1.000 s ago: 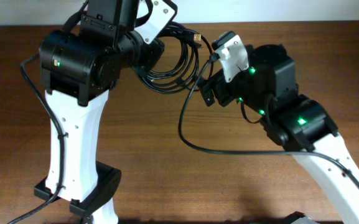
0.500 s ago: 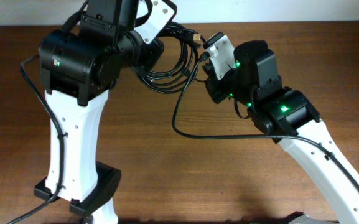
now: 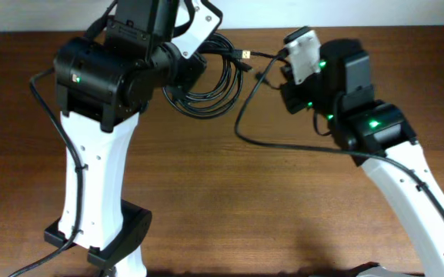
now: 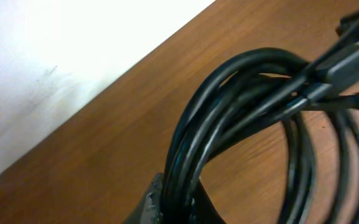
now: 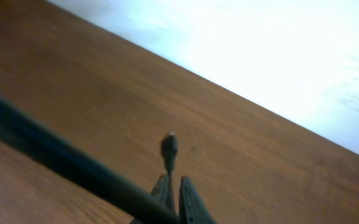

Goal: Untangle cables

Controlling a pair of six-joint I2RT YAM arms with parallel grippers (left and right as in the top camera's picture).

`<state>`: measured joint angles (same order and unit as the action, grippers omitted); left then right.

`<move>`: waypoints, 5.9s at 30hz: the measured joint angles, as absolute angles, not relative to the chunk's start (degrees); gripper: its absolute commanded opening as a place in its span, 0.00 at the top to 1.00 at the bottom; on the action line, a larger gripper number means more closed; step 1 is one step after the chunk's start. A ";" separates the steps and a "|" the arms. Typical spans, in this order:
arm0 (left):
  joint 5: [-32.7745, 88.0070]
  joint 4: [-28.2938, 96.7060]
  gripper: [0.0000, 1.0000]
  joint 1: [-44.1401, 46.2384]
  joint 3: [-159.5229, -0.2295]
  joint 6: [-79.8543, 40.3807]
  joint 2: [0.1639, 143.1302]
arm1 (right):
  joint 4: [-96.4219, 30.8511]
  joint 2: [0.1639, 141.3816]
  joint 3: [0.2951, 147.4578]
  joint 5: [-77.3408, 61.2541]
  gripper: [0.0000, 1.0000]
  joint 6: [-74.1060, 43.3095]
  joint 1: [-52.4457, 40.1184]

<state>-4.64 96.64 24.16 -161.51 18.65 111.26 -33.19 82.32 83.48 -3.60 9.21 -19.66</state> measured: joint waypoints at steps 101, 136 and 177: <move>-5.06 79.50 1.00 16.27 -133.27 2.96 102.13 | -48.64 83.53 90.65 -14.79 0.31 3.70 -8.69; -3.20 86.41 1.00 27.27 -142.43 1.43 101.34 | -47.90 83.70 81.10 -2.83 0.26 4.58 -34.98; -3.42 88.25 1.00 29.34 -143.06 0.36 98.02 | -34.50 88.36 80.49 -1.28 0.96 9.91 -34.98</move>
